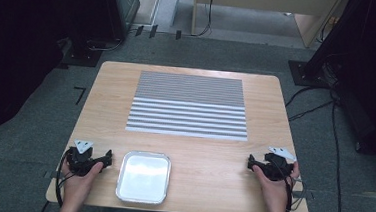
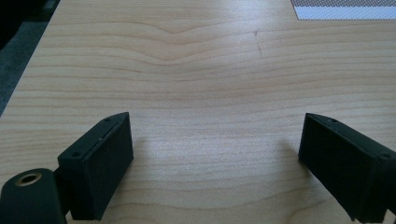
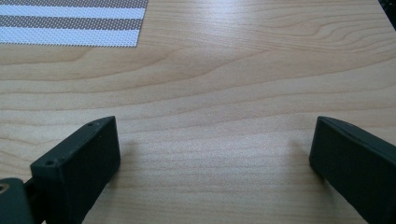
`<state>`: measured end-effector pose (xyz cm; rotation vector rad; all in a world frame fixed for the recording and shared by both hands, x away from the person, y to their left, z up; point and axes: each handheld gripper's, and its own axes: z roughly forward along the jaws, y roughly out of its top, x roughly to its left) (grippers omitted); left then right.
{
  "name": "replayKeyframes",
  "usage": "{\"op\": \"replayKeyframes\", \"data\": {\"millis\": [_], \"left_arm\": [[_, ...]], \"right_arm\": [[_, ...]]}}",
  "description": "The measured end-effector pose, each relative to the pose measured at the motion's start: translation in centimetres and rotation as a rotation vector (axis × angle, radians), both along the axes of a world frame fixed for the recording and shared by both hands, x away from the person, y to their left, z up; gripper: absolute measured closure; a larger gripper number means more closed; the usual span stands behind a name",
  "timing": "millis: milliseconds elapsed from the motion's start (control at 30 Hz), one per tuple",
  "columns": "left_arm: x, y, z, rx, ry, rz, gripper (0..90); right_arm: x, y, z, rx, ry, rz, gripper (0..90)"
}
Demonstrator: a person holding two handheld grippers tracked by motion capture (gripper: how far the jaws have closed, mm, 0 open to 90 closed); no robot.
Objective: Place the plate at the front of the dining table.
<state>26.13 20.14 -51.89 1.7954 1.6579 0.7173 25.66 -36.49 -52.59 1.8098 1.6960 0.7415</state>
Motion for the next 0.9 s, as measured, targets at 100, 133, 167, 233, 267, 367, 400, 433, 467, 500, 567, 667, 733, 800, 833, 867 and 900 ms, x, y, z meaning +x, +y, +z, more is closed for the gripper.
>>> {"op": "replayKeyframes", "data": {"millis": [100,133,167,233,267,367,400,433,467,500,567,667,733,800,833,867,900], "left_arm": [[0.0,0.0,0.0,0.001,0.001,0.0,9.9],[0.0,0.0,0.0,0.001,0.001,0.0,9.9],[0.0,0.0,0.0,0.001,0.001,0.0,9.9],[0.0,0.0,0.0,0.001,0.0,0.0,9.9],[0.0,0.0,0.0,0.001,0.0,0.0,9.9],[0.0,0.0,0.0,0.0,-0.001,-0.001,10.1],[-0.1,0.0,0.0,0.0,-0.001,-0.002,10.2],[-0.1,0.0,0.0,0.001,0.0,-0.003,10.2],[-0.1,0.0,0.0,0.0,-0.001,-0.005,10.3],[-0.1,0.1,0.0,0.0,-0.002,-0.004,10.5],[-0.2,0.1,0.0,0.0,-0.005,0.001,11.9],[-0.3,0.2,0.1,0.001,-0.004,0.01,12.9],[-0.3,0.3,0.1,0.0,-0.002,0.018,13.6],[-0.4,0.6,0.3,-0.006,-0.001,0.035,13.7],[-0.5,0.7,0.3,-0.006,-0.015,0.046,13.7],[-0.5,0.7,0.4,-0.007,-0.023,0.051,13.7],[-0.6,0.8,0.5,-0.006,-0.024,0.049,13.7]], "right_arm": [[0.0,0.0,0.0,0.0,0.0,-0.001,1.5],[0.0,0.0,0.0,0.0,0.0,-0.001,1.5],[0.0,0.0,0.0,0.0,0.0,-0.001,1.5],[0.0,0.0,0.0,0.0,0.0,0.0,1.6],[0.0,0.0,0.0,0.0,0.0,0.0,1.7],[0.0,0.0,0.0,-0.001,-0.001,0.001,2.0],[0.0,0.0,0.0,0.0,-0.002,-0.001,2.3],[-0.1,0.0,0.0,0.0,-0.003,-0.001,2.9],[-0.1,0.0,0.0,0.0,-0.006,-0.001,4.5],[-0.2,0.1,0.0,0.001,-0.009,-0.009,6.1],[-0.4,0.2,0.1,-0.008,-0.021,-0.033,9.6],[-0.6,0.7,0.2,-0.041,-0.04,-0.06,12.7],[-0.6,0.8,0.2,-0.037,-0.044,-0.055,12.8],[-0.7,1.5,0.5,-0.029,-0.062,-0.052,13.3],[-0.7,1.6,0.6,-0.03,-0.068,-0.05,13.7],[-0.7,1.8,0.8,-0.031,-0.072,-0.05,14.0],[-0.8,2.0,0.9,-0.031,-0.078,-0.048,14.1]]}}
